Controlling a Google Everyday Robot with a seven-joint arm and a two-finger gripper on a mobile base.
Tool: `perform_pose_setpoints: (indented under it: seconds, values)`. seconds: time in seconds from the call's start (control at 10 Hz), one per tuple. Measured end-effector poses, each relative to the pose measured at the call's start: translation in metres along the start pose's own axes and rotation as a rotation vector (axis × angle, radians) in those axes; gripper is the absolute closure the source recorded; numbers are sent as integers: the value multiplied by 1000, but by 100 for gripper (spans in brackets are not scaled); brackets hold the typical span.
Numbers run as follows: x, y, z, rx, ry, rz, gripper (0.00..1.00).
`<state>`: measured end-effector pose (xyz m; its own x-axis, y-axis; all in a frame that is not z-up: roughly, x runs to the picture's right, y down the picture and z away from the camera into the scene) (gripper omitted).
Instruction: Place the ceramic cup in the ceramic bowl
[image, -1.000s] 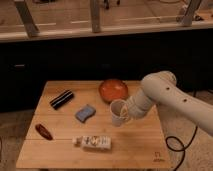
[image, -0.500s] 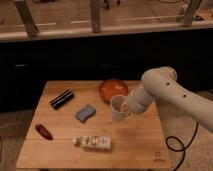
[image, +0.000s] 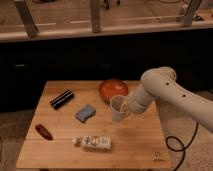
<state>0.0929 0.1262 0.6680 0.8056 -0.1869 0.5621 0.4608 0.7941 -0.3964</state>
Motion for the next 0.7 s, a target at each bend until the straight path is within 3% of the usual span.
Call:
perform_pose_setpoints:
  seconds: [0.7]
  values:
    - [25, -56, -35, 68, -37, 1, 100]
